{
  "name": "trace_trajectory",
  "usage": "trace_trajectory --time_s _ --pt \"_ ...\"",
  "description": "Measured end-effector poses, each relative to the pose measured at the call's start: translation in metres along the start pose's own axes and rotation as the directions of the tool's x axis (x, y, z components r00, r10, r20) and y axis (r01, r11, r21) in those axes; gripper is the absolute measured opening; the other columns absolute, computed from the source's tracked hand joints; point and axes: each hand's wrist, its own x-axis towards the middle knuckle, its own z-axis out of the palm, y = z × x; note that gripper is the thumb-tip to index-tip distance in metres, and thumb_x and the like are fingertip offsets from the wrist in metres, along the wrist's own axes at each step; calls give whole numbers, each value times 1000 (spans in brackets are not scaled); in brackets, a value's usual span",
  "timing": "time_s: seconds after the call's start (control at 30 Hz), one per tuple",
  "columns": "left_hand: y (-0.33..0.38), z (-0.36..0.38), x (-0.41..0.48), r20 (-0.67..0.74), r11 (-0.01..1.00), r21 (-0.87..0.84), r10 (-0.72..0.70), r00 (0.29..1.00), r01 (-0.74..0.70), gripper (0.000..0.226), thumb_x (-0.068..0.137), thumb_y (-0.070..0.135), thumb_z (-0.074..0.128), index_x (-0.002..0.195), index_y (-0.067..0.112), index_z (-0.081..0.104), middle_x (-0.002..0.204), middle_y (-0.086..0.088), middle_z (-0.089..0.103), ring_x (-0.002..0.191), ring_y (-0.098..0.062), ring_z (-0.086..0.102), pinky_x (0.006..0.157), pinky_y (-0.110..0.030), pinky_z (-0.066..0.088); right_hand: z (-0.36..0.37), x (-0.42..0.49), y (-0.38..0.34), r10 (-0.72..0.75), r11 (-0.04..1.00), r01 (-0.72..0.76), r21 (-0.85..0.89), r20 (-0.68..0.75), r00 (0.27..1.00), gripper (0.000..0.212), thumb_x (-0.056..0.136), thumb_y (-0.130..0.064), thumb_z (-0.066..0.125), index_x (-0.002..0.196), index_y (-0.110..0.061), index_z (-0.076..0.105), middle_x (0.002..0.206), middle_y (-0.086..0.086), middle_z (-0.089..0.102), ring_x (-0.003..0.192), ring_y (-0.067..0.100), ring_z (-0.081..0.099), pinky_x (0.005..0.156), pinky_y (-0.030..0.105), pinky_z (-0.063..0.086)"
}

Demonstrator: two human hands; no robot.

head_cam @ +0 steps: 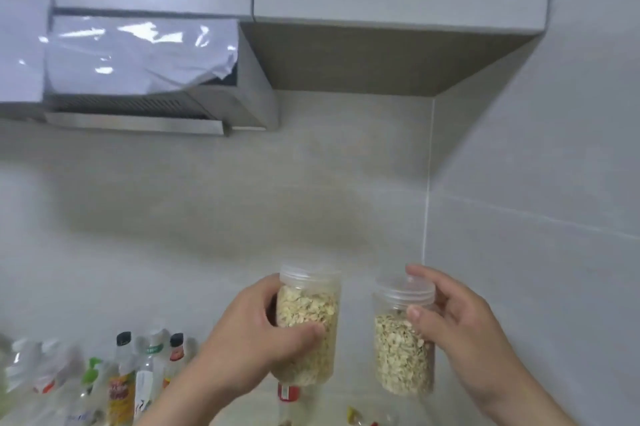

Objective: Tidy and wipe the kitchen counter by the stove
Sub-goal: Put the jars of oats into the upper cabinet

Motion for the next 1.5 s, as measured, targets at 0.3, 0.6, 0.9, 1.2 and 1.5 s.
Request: trace_trajectory --time_s 0.3,0.6,0.9,1.2,1.5 --pt "100 -34 38 -44 980 -7 199 979 -200 45 43 47 76 80 22 73 72 4 71 71 -9 69 62 -24 51 5 50 -96 -252 967 250 -40 -56 966 110 15 -65 90 112 -20 65 102 -2 76 94 14 72 68 18 55" --pt "189 -59 94 -87 963 -10 268 960 -269 33 69 37 80 91 13 72 85 -2 76 76 -13 73 66 -33 60 11 94 -174 -374 926 364 -98 -104 922 54 63 -37 80 114 -24 65 99 1 75 91 16 71 77 33 52" --pt "238 -78 180 -259 962 -51 245 934 -267 49 70 37 82 106 8 65 95 -8 74 79 -18 73 58 -23 56 29 142 -223 -467 879 444 -175 -127 875 17 85 -15 72 102 -13 69 82 -2 72 77 12 65 69 27 46" --pt "249 -88 192 -248 950 -100 264 932 -295 25 77 21 81 90 8 64 91 -13 73 73 -20 70 64 -27 58 38 152 -244 -528 837 499 -224 -97 844 6 85 -13 71 89 -9 72 66 -6 69 62 4 63 66 26 45" --pt "253 -86 193 -287 906 -261 257 923 -333 34 72 18 85 96 7 64 95 -14 73 85 -26 72 75 -37 60 38 152 -241 -540 828 504 -245 -104 836 5 85 -13 72 88 -9 73 72 -3 72 67 7 64 68 28 47"
